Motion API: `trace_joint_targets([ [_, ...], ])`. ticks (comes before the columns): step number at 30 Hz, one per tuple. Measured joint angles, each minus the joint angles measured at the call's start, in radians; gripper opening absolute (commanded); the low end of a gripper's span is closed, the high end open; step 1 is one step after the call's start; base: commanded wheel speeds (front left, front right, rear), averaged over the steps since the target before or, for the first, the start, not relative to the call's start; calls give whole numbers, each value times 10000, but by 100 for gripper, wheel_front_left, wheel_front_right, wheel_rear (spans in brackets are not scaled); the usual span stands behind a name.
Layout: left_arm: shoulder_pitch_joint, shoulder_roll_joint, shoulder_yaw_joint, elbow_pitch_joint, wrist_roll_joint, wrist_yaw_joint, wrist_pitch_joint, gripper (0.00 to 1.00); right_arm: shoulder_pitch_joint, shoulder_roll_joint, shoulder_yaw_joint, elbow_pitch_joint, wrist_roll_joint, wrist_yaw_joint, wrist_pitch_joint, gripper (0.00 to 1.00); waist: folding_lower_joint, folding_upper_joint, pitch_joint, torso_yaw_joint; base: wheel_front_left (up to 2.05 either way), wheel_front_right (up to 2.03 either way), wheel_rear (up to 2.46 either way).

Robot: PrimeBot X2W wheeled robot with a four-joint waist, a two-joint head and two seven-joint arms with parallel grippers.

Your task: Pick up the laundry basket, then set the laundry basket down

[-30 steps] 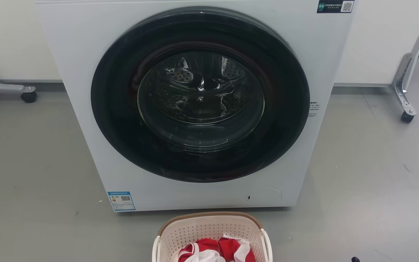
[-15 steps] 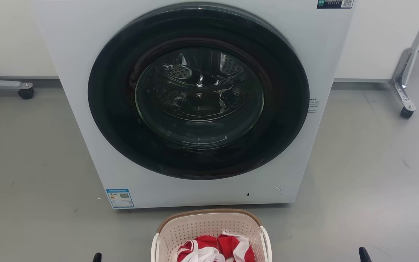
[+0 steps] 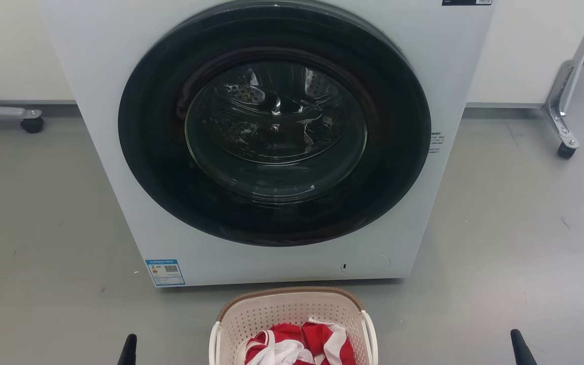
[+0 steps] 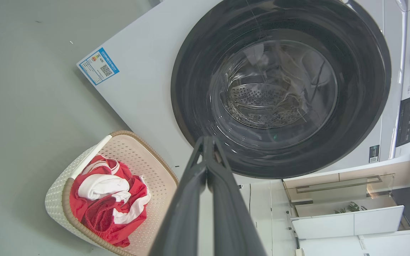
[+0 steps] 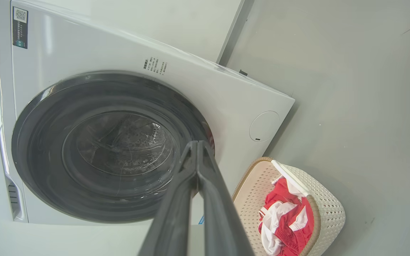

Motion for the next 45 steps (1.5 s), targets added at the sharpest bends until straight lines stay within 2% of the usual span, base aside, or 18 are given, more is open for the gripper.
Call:
trace_joint_targets([
  [26, -967, -182, 918, 362, -3254, -621, 894, 0, -1029, 40, -1104, 548, 3407, 660, 928, 0, -1, 0, 256, -74, 0, 0, 0],
  [45, -1028, -205, 934, 374, -3415, -694, 922, 0, -1113, 42, -1133, 570, 3444, 702, 951, 0, -1, 0, 257, -75, 0, 0, 0],
])
